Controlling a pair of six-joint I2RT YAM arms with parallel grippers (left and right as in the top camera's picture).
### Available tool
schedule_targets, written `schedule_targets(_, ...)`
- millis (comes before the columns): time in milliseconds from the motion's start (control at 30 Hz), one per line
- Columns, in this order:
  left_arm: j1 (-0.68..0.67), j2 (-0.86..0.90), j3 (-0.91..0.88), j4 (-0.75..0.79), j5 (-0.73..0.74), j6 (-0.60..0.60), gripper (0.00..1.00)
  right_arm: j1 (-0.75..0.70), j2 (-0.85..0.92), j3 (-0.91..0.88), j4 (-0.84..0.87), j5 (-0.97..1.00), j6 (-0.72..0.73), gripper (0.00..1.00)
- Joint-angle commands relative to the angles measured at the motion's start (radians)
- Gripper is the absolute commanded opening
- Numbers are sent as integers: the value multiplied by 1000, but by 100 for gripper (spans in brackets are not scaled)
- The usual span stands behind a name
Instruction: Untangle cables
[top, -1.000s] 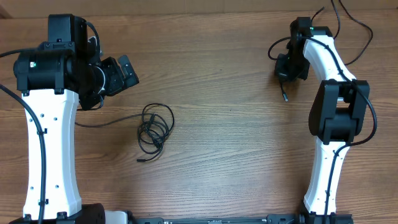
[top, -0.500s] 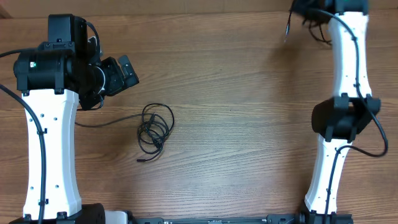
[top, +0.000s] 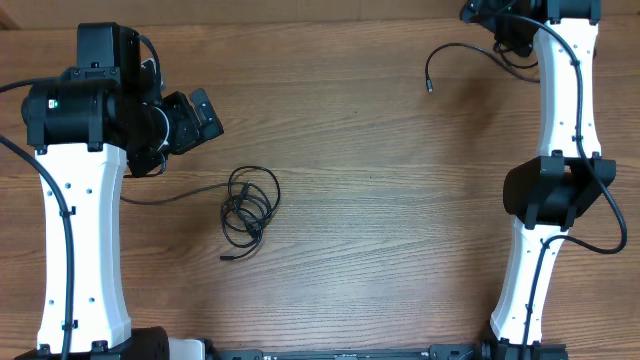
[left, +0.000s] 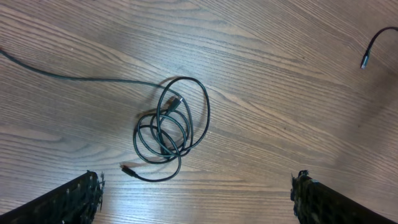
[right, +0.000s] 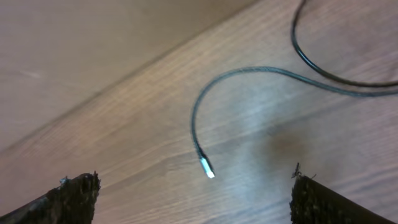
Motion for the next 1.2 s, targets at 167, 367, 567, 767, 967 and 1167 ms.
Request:
schedule_targets(167,-3,8,-3,0,8,-11,100,1,-4,-11,-87,39,-2,100)
schedule_targets(367,-3,8,-3,1,8,-11,100,1,-4,-11,-177,85,-3,100)
schedule_targets(567,-3,8,-3,0,8,-11,100,-4,-4,-11,-225,219,-2,100)
schedule_targets(767,-3,8,-3,0,8,-11,100,-44,-4,-11,-232,256,-1,100)
schedule_targets(967,-3,8,-3,1,8,-11,99,-103,-4,-11,-282,212,-1,100)
schedule_targets(1167,-3,8,-3,0,8,-11,99,-119,-4,-11,-341,32,-2,100)
